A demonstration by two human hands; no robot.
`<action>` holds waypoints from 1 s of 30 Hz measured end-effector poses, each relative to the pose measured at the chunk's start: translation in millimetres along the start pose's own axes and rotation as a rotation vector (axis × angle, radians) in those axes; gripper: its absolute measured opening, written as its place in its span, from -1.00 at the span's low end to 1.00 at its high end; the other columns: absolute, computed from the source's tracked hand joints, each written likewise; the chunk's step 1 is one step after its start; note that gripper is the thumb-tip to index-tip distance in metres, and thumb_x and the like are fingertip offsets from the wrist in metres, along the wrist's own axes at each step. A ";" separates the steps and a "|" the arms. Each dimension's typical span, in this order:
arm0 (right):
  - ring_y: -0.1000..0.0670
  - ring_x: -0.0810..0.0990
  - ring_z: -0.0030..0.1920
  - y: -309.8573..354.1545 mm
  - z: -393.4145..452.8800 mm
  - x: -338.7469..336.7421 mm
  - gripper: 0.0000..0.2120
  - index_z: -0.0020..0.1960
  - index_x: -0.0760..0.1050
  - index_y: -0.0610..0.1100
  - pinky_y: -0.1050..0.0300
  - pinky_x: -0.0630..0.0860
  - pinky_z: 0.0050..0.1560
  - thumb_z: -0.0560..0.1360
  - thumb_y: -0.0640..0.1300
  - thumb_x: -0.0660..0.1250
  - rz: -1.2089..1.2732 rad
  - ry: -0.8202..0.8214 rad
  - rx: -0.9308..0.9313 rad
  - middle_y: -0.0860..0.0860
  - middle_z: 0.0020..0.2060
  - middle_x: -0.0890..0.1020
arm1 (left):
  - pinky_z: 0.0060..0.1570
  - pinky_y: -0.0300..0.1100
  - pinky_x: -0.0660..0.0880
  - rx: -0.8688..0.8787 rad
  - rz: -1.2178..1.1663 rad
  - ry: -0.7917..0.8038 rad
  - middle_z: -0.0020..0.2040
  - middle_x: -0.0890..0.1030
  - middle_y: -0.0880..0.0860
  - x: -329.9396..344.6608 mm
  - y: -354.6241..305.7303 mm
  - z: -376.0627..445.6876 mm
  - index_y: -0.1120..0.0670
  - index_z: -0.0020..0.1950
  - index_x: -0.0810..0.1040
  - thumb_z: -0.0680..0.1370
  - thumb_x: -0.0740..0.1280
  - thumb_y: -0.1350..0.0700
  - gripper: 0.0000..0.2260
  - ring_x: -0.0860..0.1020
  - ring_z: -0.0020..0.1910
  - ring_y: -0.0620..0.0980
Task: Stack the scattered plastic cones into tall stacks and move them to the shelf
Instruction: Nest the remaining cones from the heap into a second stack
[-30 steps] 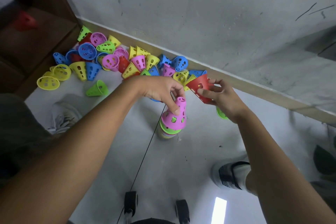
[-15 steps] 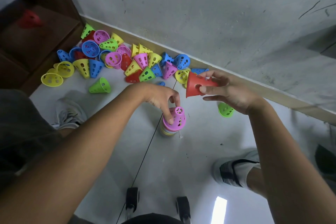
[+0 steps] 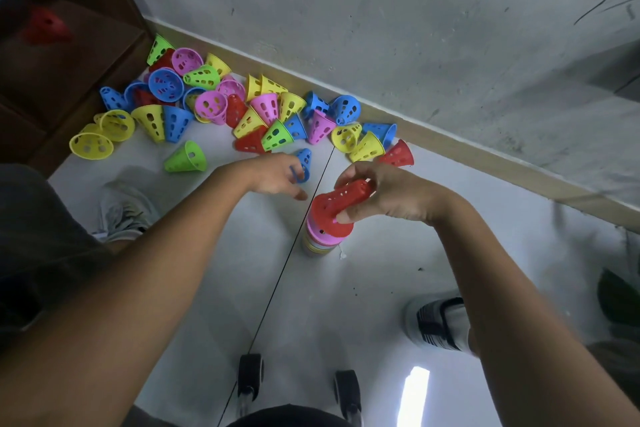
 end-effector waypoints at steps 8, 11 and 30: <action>-0.03 0.60 0.08 -3.5 9.5 19.4 -0.49 0.17 0.50 0.04 0.05 0.63 0.08 0.31 -0.06 0.64 -0.069 0.004 -0.011 0.04 0.13 0.52 | 0.11 -0.07 0.49 -0.027 -0.056 -0.109 0.11 0.63 0.06 9.3 17.1 12.7 0.06 0.20 0.55 0.46 0.54 -0.05 -0.61 0.59 0.09 0.06; -0.01 0.56 0.02 -12.7 13.1 22.8 -0.47 0.15 0.48 0.08 0.18 0.56 -0.05 0.29 -0.07 0.66 -0.092 -0.020 -0.030 0.03 0.12 0.50 | 0.01 -0.13 0.47 -0.037 -0.098 -0.176 0.11 0.62 0.02 11.6 20.6 18.9 0.04 0.29 0.50 0.49 0.52 -0.02 -0.57 0.59 0.08 0.04; -0.29 0.10 0.53 -204.6 -3.3 -58.8 -0.22 0.59 0.13 0.11 -0.15 0.16 0.49 0.50 0.05 0.47 -0.219 -0.563 0.491 -0.11 0.61 -0.02 | 0.35 -0.03 0.38 -0.093 -0.228 -0.256 0.52 0.35 0.14 31.1 25.1 65.3 0.02 0.63 0.17 0.54 0.47 0.04 -0.26 0.39 0.45 0.11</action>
Point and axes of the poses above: each hand's wrist, its own z-axis towards the middle knuckle, its own x-axis out of the palm, y = z × x, the point moved 6 cm from there along z, towards the middle knuckle
